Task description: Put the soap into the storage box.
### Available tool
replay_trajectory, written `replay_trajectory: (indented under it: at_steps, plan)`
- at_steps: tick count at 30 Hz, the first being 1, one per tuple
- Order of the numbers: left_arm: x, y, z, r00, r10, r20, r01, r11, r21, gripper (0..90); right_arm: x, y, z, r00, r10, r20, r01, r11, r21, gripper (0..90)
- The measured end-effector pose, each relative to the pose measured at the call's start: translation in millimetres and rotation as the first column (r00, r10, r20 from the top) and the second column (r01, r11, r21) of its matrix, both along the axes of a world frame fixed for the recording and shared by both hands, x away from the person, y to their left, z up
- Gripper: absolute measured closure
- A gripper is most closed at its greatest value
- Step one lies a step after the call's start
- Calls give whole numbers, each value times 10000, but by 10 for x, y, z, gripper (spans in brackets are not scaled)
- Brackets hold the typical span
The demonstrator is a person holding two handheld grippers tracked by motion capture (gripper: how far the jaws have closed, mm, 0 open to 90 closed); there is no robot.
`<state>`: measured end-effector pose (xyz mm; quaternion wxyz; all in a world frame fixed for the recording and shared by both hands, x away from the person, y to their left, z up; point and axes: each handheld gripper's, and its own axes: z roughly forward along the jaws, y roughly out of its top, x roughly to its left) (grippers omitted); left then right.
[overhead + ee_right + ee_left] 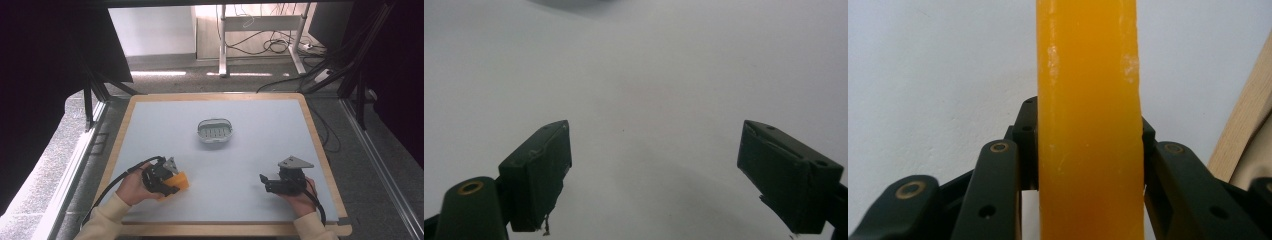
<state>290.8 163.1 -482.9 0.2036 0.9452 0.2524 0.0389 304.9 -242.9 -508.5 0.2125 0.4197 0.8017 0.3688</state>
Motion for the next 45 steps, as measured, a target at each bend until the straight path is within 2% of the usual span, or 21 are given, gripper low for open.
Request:
replay_trajectory:
  at_steps: [19, 32, 45]
  plan:
    - [105, 13, 131, 9998, 25, 216, -20, 9997, -234, 621, 5, -2, -8, 10000, -47, -49, 47, 10000, -24, 148]
    - [205, -9, 200, 9993, 23, 378, -24, 10000, 39, 621, 6, 3, -16, 9999, -55, -111, 55, 10000, -28, 147]
    - [297, -2, 262, 9991, 52, 423, -47, 9999, -130, 621, 11, 0, -22, 9999, -63, -141, 62, 10000, -60, 148]
